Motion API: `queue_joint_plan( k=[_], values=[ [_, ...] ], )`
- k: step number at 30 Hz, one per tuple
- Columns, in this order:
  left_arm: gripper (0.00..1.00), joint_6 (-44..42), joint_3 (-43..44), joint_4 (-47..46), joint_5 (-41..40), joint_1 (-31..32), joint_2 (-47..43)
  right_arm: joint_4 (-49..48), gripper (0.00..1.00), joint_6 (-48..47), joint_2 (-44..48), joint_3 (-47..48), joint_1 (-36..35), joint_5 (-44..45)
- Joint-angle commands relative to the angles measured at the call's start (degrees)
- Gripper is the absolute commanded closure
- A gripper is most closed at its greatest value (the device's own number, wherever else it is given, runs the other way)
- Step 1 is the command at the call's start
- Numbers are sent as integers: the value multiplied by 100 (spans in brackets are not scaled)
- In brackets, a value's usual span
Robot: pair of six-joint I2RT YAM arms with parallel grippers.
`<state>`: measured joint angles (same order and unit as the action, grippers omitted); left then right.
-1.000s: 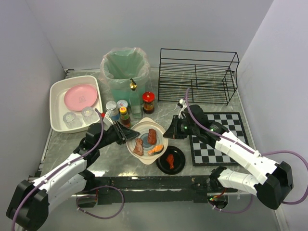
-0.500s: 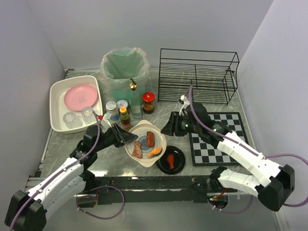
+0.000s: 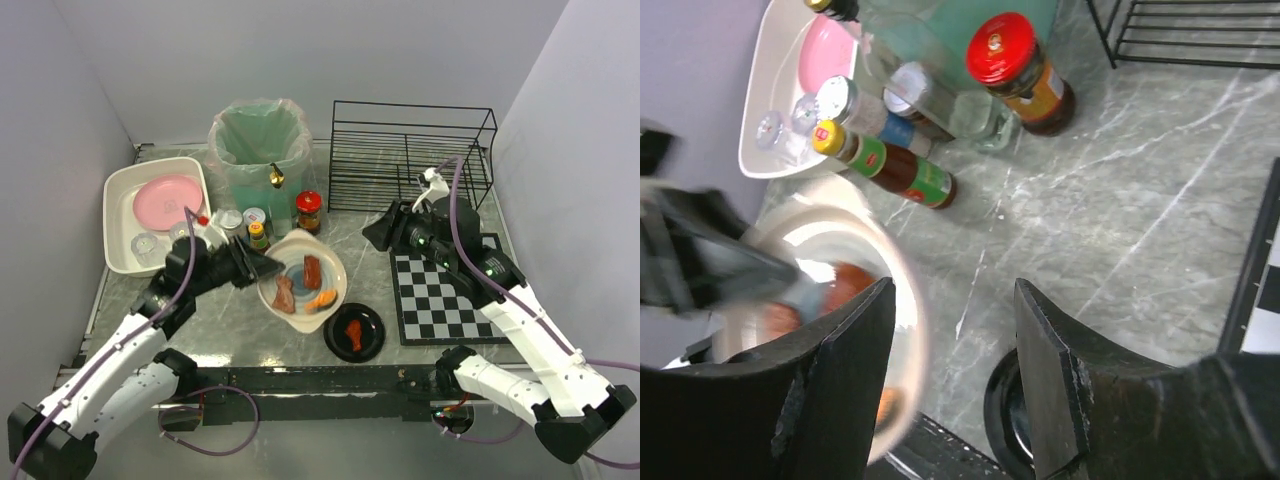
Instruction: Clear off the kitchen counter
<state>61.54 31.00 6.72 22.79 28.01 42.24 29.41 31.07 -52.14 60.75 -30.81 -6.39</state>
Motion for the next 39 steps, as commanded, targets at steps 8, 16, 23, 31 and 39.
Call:
queue_joint_plan(
  k=[8, 16, 23, 31, 39],
  values=[
    [99, -283, 3322, -469, 726, -488, 1434, 285, 42, -136, 468, -327, 391, 24],
    [99, 525, 4720, -1496, 1816, -1815, 2928, 337, 41, -92, 635, -573, 541, -169],
    [99, 1729, 5670, -2666, 2450, -2493, 4484, 232, 42, 66, 635, -898, 628, -468],
    [99, 2661, 7146, -3528, 2538, -3012, 6207, 109, 42, 136, 565, -1197, 681, -600],
    [99, 2073, 8360, -2782, 2195, -3240, 7148, 118, 42, -4, 407, -1250, 769, -538]
  ],
)
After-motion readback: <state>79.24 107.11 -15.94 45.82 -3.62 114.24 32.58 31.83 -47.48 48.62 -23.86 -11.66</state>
